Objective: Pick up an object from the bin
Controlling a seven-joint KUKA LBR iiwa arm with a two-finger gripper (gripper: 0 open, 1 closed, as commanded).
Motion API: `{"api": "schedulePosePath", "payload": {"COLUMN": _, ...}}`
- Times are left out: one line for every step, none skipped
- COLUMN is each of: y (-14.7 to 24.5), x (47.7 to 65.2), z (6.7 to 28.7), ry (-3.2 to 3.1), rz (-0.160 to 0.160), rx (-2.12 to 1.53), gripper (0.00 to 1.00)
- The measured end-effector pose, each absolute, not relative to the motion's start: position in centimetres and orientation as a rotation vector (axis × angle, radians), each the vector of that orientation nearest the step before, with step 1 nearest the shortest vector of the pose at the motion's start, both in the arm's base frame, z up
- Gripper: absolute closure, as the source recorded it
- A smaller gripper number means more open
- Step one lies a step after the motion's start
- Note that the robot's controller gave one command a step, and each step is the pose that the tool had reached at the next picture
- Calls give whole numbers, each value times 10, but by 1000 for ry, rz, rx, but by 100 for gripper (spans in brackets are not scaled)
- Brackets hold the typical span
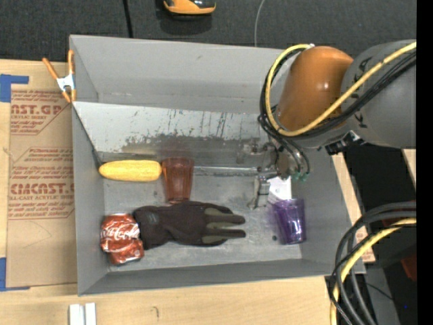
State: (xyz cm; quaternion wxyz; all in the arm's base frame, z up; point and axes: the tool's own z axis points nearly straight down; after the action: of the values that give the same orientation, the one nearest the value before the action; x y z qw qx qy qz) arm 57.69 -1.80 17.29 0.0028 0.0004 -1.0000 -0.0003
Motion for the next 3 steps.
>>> {"api": "schedulePosePath", "payload": {"y": -18, "x": 579, "z": 178, "ry": -3144, "rz": 0, "rx": 2, "gripper": 0}}
{"api": "schedulePosePath", "payload": {"y": -1, "x": 528, "z": 118, "ry": -3144, "rz": 0, "rx": 82, "gripper": 0}}
{"api": "schedulePosePath", "payload": {"y": 19, "x": 511, "z": 114, "ry": -3127, "rz": -1, "rx": -286, "gripper": 0}}
